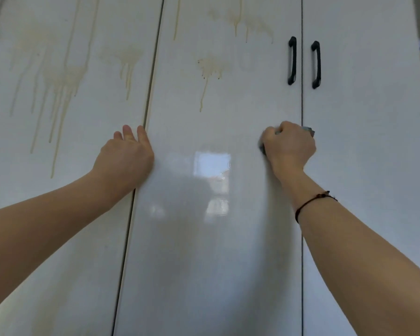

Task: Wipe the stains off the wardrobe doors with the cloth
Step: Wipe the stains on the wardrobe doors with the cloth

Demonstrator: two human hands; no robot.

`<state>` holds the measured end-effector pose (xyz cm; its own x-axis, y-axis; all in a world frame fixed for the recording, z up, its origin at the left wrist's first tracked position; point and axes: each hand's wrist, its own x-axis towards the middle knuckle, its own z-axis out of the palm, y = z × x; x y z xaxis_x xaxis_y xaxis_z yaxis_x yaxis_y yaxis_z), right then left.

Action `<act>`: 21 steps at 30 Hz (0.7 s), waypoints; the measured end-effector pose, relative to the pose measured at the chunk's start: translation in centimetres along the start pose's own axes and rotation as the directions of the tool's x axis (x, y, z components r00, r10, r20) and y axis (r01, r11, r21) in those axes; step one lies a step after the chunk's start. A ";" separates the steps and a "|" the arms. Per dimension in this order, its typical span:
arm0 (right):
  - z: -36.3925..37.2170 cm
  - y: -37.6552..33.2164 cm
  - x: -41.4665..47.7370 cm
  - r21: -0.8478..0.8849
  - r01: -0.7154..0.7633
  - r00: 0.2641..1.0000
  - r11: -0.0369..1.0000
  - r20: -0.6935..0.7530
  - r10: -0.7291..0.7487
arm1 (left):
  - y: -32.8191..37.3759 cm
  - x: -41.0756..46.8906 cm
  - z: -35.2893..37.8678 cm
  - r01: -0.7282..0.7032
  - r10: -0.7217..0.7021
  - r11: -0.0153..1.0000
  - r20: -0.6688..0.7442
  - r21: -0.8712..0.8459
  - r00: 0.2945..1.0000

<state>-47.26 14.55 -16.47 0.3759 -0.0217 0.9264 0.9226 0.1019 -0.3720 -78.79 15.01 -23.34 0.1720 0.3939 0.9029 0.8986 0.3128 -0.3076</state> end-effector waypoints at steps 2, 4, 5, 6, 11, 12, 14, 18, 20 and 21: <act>0.8 -2.4 -2.4 -0.033 0.148 0.986 0.988 0.078 -0.145 | 0.1 0.0 -0.2 0.002 -0.002 1.000 -0.008 -0.013 1.000; 1.4 -2.4 -7.6 0.036 0.367 0.920 0.929 0.135 -0.369 | 0.2 0.0 -0.2 0.014 -0.015 1.000 -0.014 -0.011 1.000; 1.2 -1.3 -10.2 0.097 0.457 0.872 0.884 0.150 -0.467 | 0.3 0.0 -0.2 0.023 -0.023 1.000 -0.007 -0.017 1.000; 0.9 0.7 -12.0 0.146 0.528 0.824 0.837 0.150 -0.546 | 0.5 0.0 -0.1 0.027 -0.027 0.999 -0.001 -0.027 1.000; -1.6 9.4 -10.8 0.087 0.600 0.788 0.795 0.107 -0.606 | 0.4 0.3 0.0 0.016 -0.016 0.995 -0.005 -0.096 1.000; -1.6 9.2 -9.2 0.053 0.528 0.844 0.847 0.080 -0.531 | 0.3 0.3 0.2 0.009 -0.011 0.996 -0.019 -0.087 1.000; -1.3 6.6 -5.1 -0.023 0.295 0.955 0.955 0.039 -0.294 | 0.2 0.3 0.5 0.002 -0.005 0.997 -0.040 -0.076 0.999; 1.1 -3.8 -0.7 -0.038 0.067 0.998 0.997 0.006 -0.067 | 0.5 0.8 0.6 0.023 -0.024 0.999 -0.021 -0.046 0.999; 2.5 -9.8 -3.8 -0.013 0.261 0.961 0.965 0.099 -0.259 | 0.1 0.8 0.5 0.018 -0.019 0.999 -0.025 -0.027 1.000; 3.2 -11.8 -6.3 0.030 0.400 0.903 0.916 0.160 -0.400 | -0.1 0.8 0.4 0.009 -0.010 1.000 -0.043 -0.022 0.999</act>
<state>-60.77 16.67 -17.79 -0.0433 0.0990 0.9941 0.9929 0.1144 0.0319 -78.93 15.68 -22.73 0.1806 0.3535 0.9178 0.9087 0.2971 -0.2932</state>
